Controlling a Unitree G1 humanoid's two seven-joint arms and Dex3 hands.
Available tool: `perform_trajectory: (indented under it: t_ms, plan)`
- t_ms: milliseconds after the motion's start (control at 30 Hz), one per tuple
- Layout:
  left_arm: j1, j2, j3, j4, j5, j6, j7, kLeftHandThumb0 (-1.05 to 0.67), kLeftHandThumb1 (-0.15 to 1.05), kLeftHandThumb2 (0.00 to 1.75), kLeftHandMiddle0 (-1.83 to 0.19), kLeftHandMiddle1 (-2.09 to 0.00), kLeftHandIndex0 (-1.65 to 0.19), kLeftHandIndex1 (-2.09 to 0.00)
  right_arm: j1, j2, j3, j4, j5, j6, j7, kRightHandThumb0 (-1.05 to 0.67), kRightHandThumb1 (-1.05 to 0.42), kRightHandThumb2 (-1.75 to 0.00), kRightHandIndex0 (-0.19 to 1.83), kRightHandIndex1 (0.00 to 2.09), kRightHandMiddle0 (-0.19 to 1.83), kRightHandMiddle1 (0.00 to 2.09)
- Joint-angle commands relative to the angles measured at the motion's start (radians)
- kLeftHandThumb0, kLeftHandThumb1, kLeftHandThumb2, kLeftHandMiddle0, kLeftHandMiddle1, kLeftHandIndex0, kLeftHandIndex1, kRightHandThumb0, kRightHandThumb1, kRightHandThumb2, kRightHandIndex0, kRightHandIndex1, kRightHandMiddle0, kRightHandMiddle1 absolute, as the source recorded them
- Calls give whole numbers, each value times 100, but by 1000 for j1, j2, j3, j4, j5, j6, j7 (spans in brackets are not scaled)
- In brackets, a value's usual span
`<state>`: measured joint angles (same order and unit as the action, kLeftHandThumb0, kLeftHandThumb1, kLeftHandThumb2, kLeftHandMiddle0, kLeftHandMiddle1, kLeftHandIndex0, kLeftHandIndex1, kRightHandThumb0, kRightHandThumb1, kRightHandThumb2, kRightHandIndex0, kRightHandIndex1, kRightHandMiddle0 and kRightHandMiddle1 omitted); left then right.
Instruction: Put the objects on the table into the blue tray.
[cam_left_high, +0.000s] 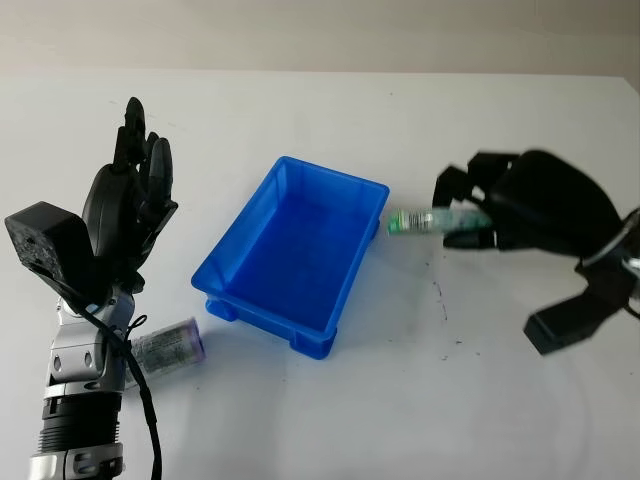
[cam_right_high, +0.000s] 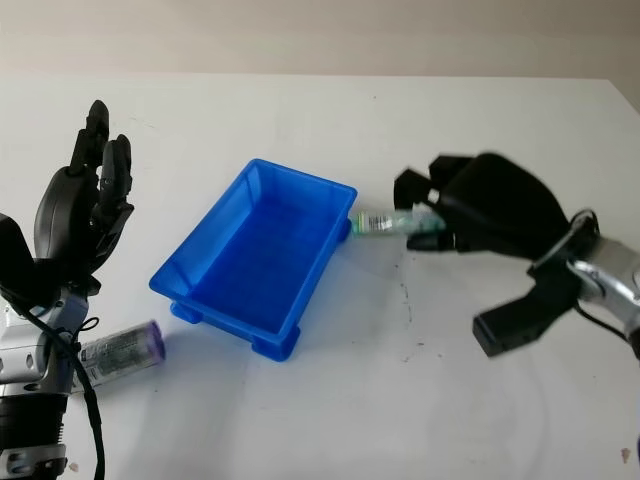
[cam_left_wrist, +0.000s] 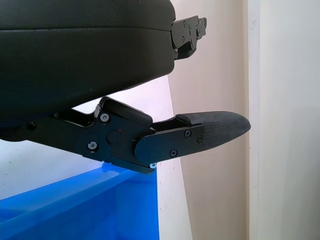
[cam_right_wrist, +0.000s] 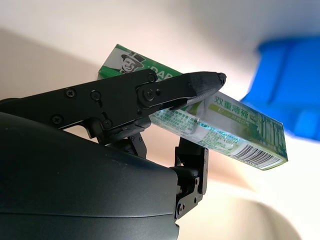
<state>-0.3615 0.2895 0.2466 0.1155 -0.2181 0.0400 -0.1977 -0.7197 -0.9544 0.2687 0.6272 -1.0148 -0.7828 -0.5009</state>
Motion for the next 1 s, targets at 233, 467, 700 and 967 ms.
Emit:
perform_trajectory:
  t_ms: [233, 467, 700, 967]
  plan:
    - [-12, 9, 6, -10, -3, 8, 0, -80, 105, 60, 19, 0, 19, 0, -224, 43, 59, 136, -33, 82, -94, -53, -103, -5, 93, 204, 75, 200]
    - [-17, 2, 0, -8, 0, 4, 4, -79, 105, 60, 19, -2, 19, 0, -315, 133, 125, 177, -34, 74, -160, -50, -103, -6, 97, 207, 81, 205]
    - [-15, -3, -9, -8, 7, -6, 13, -79, 105, 60, 19, -2, 19, 0, -376, 230, 222, 185, -75, 55, -201, -54, -105, -15, 90, 209, 74, 209]
    - [4, -9, -8, -44, 8, 16, 35, -80, 105, 60, 19, 0, 19, 0, -437, 339, 311, 255, -81, -31, -212, -56, -105, -25, 82, 209, 62, 209]
